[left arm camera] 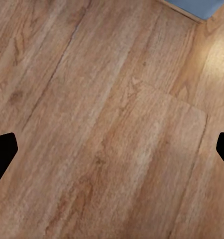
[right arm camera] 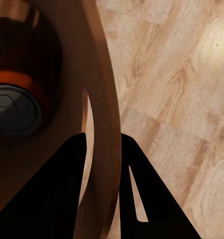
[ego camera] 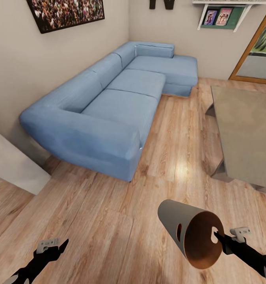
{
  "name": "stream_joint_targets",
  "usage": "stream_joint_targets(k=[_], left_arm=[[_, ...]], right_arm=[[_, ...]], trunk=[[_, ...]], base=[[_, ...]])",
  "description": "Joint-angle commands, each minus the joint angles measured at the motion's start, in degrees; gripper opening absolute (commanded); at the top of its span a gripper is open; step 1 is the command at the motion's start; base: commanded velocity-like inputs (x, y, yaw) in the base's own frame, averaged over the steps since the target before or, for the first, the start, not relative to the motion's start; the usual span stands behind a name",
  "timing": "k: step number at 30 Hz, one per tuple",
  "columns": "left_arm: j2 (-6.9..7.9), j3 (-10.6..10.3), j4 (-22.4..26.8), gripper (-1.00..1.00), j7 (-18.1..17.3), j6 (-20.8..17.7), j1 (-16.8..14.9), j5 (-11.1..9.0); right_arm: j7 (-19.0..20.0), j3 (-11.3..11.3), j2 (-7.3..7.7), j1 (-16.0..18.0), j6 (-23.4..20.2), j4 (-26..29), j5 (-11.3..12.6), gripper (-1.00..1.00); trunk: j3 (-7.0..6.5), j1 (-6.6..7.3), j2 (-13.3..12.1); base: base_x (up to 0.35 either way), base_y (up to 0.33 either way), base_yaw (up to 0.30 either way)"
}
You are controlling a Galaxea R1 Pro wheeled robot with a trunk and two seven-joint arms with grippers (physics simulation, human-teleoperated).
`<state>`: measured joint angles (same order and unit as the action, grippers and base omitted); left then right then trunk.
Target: Put the three can of soda from the living room inside the tash can in the kitchen.
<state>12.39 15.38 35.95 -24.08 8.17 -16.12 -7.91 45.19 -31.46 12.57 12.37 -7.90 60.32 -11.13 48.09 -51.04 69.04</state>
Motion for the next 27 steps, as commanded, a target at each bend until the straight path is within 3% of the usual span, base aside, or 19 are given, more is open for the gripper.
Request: stream_joint_targets(k=[1,27], left_arm=[[0.0,0.0,0.0,1.0,0.0,0.0,0.01,0.0],[0.0,-0.1,-0.75,1.0,0.0,0.67,0.03,0.0]], right_arm=[[0.51,0.0,-0.02,0.02,-0.18,-0.06,0.52,-1.0],[0.42,0.36,-0.09,0.02,-0.01,-2.45,0.24,-1.0]], trunk=[[-0.1,0.0,0.0],[-2.43,0.0,0.0]], base=[[0.0,0.0,0.0],[0.0,0.0,0.0]])
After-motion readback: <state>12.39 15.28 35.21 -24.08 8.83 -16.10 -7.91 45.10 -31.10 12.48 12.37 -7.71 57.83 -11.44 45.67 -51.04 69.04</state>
